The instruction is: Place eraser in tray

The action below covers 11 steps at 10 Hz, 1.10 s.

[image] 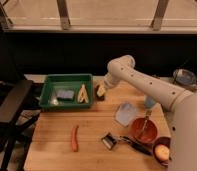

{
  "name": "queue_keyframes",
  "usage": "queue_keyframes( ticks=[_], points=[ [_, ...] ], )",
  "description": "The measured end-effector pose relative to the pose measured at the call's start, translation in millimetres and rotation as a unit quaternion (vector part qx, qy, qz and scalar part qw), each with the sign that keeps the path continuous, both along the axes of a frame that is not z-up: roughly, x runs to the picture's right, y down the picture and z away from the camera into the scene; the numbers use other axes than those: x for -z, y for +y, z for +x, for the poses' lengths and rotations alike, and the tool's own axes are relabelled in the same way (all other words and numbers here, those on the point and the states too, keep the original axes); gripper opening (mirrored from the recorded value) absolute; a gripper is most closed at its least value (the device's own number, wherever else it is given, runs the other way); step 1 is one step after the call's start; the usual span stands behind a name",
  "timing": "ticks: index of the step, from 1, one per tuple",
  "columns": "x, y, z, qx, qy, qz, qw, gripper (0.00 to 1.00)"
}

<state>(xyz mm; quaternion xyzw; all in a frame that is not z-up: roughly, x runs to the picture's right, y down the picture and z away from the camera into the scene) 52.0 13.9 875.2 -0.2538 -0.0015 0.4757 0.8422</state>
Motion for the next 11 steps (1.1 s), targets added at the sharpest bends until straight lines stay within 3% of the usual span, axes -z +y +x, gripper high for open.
queue_keyframes(
  ticks=[5,11],
  points=[
    [-27.5,7,-19,0.006,0.047,0.015,0.9988,0.65],
    [-57.0,5,-4,-0.016,0.071,-0.008,0.9973,0.65]
  ],
)
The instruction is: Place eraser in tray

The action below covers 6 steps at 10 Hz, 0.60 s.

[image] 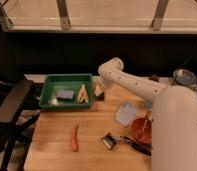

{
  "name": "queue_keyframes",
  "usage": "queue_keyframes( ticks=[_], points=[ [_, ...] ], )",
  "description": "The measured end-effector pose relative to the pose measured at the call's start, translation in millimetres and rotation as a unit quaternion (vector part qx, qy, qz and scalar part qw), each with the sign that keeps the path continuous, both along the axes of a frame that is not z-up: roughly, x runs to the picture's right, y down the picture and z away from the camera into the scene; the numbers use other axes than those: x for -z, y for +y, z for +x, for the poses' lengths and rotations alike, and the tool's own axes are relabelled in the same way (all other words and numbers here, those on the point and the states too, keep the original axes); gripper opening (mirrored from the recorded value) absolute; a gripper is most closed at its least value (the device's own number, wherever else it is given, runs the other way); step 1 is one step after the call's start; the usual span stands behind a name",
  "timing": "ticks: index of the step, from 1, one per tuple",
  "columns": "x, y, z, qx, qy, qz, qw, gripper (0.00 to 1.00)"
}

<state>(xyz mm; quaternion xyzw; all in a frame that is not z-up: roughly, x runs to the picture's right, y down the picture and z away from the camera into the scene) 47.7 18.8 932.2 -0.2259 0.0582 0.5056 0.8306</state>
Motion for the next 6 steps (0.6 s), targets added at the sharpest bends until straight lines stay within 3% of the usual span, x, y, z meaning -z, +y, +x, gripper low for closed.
queue_keyframes(
  ticks=[6],
  points=[
    [-19.7,25,-6,0.002,-0.004,-0.042,0.9991,0.65]
  ],
)
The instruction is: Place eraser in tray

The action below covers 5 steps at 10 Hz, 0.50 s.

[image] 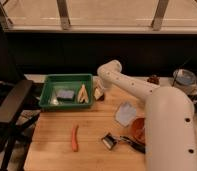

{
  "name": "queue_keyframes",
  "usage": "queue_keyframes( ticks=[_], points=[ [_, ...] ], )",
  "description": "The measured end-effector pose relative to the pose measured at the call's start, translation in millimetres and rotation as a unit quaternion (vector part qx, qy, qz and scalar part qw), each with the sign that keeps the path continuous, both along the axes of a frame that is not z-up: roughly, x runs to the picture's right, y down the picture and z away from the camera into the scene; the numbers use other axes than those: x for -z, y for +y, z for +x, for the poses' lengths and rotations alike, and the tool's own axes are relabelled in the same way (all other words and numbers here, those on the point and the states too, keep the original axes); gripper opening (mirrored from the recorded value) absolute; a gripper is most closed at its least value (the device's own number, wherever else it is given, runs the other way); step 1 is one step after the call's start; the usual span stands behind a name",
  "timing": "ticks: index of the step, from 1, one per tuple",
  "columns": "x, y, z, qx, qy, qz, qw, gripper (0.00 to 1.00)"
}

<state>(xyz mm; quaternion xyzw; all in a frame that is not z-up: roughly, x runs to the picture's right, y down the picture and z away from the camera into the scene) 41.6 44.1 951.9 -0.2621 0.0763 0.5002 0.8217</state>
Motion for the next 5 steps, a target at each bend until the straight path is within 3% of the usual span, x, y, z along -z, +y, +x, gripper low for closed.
queue_keyframes(
  ticks=[2,5],
  points=[
    [-4.0,12,-1,0.003,-0.002,-0.012,0.9999,0.63],
    [-4.3,25,-2,0.008,-0.01,-0.011,0.9999,0.37]
  ],
)
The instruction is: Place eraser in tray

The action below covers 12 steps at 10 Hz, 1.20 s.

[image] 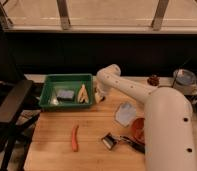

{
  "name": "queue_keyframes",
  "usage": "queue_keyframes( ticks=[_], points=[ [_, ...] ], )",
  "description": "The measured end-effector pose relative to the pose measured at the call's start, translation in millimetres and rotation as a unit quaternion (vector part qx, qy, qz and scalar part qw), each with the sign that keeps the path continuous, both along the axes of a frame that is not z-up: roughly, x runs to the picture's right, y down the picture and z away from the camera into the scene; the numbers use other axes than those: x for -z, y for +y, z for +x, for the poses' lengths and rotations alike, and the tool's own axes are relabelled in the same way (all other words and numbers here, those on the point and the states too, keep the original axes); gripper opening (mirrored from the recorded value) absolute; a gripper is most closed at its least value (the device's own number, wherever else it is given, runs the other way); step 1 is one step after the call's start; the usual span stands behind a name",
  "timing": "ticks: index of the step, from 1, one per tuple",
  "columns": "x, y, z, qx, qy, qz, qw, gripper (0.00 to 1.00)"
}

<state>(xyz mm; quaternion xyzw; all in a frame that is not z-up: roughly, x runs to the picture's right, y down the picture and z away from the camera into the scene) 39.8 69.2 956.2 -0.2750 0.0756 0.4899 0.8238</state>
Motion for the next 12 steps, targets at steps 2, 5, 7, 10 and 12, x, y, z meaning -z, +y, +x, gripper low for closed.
queue_keyframes(
  ticks=[2,5,7,10,12],
  points=[
    [5.2,-3,5,-0.001,-0.003,0.01,0.9999,0.17],
    [9.0,-9,10,-0.009,-0.005,0.02,0.9997,0.0],
    [16.6,-21,20,-0.017,-0.005,0.035,0.9992,0.0],
    [42.0,-54,40,-0.037,-0.008,0.069,0.9969,0.0],
    [66.3,-76,48,-0.045,-0.023,0.094,0.9943,0.0]
  ],
)
